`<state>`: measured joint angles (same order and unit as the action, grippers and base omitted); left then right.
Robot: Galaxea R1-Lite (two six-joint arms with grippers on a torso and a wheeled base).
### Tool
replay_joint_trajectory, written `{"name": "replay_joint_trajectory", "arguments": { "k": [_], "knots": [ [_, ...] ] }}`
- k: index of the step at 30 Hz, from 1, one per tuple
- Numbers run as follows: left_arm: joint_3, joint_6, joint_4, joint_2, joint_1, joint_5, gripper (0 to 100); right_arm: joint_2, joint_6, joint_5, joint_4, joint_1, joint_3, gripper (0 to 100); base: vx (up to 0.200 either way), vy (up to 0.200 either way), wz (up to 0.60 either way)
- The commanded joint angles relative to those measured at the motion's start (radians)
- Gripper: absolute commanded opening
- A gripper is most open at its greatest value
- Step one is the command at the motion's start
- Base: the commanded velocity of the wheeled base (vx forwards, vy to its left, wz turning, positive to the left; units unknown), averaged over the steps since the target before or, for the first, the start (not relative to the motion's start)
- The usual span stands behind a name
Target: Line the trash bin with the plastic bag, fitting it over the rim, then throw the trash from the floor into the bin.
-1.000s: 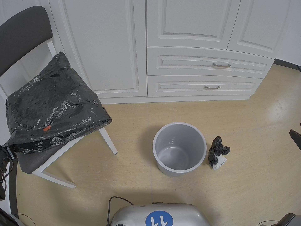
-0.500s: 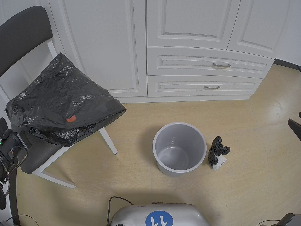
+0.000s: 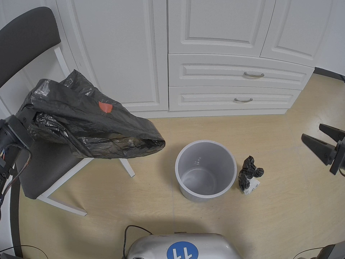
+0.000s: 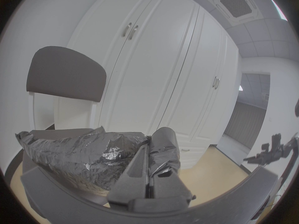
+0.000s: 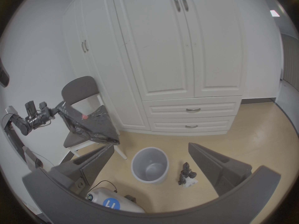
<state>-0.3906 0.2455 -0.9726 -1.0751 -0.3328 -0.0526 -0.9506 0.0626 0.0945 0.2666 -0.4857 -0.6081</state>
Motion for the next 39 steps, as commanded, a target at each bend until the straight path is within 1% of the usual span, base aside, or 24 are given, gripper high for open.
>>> {"name": "replay_joint_trajectory", "arguments": {
  "k": [1, 3, 6, 11, 12, 13, 14, 17, 19, 22, 24, 26, 28, 29, 30, 39],
  "knots": [
    [-0.077, 0.012, 0.003, 0.038, -0.141, -0.104, 0, -0.106, 0.010, 0.085, 0.103, -0.185, 0.048, 100, 0.000, 0.000, 0.00],
    [-0.094, 0.023, 0.003, 0.040, -0.157, -0.122, 0, -0.129, 0.008, 0.085, 0.135, -0.208, 0.065, 100, 0.000, 0.000, 0.00],
    [-0.116, 0.052, 0.005, 0.047, -0.186, -0.128, 0, -0.171, 0.008, 0.088, 0.174, -0.226, 0.087, 100, 0.000, 0.000, 0.00],
    [-0.119, 0.058, 0.005, 0.055, -0.198, -0.128, 0, -0.200, 0.023, 0.088, 0.194, -0.247, 0.099, 100, 0.000, 0.000, 0.00],
    [-0.120, 0.058, 0.003, 0.057, -0.201, -0.128, 0, -0.221, 0.037, 0.088, 0.197, -0.278, 0.097, 100, 0.000, 0.000, 0.00],
    [-0.120, 0.058, 0.003, 0.057, -0.201, -0.128, 0, -0.221, 0.037, 0.088, 0.197, -0.278, 0.097, 100, 0.000, 0.000, 0.00],
    [-0.120, 0.058, 0.003, 0.060, -0.203, -0.128, 0, -0.278, 0.049, 0.088, 0.210, -0.320, 0.076, 100, 0.000, 0.000, 0.00],
    [-0.117, 0.060, 0.003, 0.060, -0.203, -0.128, 0, -0.398, 0.045, 0.093, 0.263, -0.333, 0.013, 100, 0.000, 0.000, 0.00],
    [-0.117, 0.060, 0.003, 0.060, -0.203, -0.128, 0, -0.444, 0.048, 0.099, 0.292, -0.338, 0.001, 100, 0.000, 0.000, 0.00],
    [-0.117, 0.058, 0.003, 0.061, -0.203, -0.130, 0, -0.516, 0.077, 0.099, 0.355, -0.382, 0.010, 100, 0.000, 0.000, 0.00],
    [-0.120, 0.058, 0.002, 0.061, -0.203, -0.130, 0, -0.597, 0.141, 0.110, 0.438, -0.416, 0.001, 100, 0.000, 0.000, 0.00],
    [-0.120, 0.058, 0.002, 0.058, -0.203, -0.128, 0, -0.662, 0.169, 0.151, 0.557, -0.444, -0.015, 100, 0.000, 0.000, 0.00],
    [-0.122, 0.058, 0.002, 0.057, -0.203, -0.128, 0, -0.723, 0.175, 0.189, 0.654, -0.450, -0.024, 100, 0.000, 0.000, 0.00],
    [-0.122, 0.057, 0.002, 0.057, -0.203, -0.128, 0, -0.723, 0.175, 0.189, 0.654, -0.450, -0.024, 100, 0.000, 0.000, 0.00],
    [-0.122, 0.054, 0.002, 0.060, -0.203, -0.128, 0, -0.767, 0.175, 0.202, 0.695, -0.452, -0.022, 100, 0.000, 0.000, 0.00],
    [-0.122, 0.052, 0.002, 0.063, -0.201, -0.130, 0, -0.847, 0.187, 0.203, 0.706, -0.476, -0.029, 100, 0.000, 0.000, 0.00]
  ]
}}
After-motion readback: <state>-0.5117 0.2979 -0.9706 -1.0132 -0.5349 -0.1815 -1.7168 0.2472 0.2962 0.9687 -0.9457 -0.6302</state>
